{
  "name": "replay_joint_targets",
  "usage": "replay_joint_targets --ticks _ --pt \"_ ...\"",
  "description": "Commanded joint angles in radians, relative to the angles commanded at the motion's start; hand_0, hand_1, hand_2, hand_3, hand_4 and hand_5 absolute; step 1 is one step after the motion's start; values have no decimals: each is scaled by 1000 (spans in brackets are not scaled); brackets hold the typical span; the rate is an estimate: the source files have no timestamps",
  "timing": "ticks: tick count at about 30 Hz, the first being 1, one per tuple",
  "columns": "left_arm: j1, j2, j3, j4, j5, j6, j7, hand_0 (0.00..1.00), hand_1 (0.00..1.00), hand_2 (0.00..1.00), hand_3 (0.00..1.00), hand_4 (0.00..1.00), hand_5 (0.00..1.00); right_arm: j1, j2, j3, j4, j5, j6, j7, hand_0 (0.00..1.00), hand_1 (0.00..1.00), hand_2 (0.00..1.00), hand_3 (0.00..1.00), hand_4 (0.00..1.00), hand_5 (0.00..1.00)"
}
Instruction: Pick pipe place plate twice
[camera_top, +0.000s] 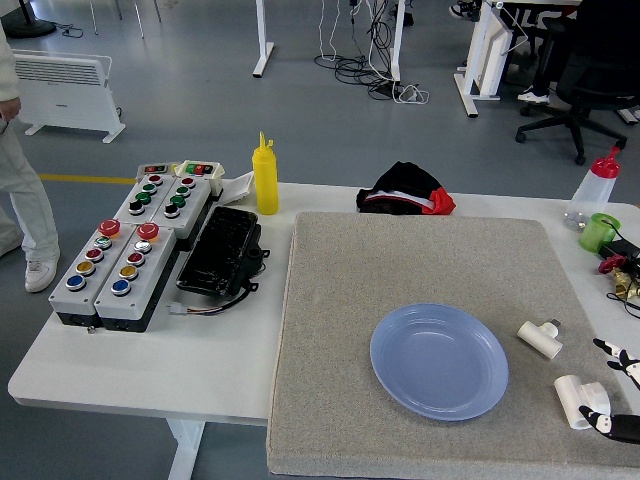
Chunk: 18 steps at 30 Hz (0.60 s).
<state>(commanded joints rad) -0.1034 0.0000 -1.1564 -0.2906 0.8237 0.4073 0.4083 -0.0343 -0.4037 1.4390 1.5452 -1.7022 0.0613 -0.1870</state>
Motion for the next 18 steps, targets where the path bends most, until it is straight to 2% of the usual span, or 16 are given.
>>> replay_joint_targets --ticks 8,14,17,18 --pt "-2 0 0 0 3 -1 1 581 626 644 608 399 998 -3 -2 -1 7 5 6 -3 998 935 998 989 801 345" --pt "-1 0 -2 -1 8 -1 4 581 626 644 607 398 998 -26 -8 1 53 24 15 -3 998 934 998 988 801 354" --pt "-1 0 -3 -1 8 0 5 581 626 644 607 398 998 -28 -9 -8 55 22 27 -13 998 934 998 988 801 354" --pt "-1 0 -2 -1 8 1 5 581 626 643 605 397 998 -23 -10 -15 47 22 34 -26 998 922 982 950 797 359"
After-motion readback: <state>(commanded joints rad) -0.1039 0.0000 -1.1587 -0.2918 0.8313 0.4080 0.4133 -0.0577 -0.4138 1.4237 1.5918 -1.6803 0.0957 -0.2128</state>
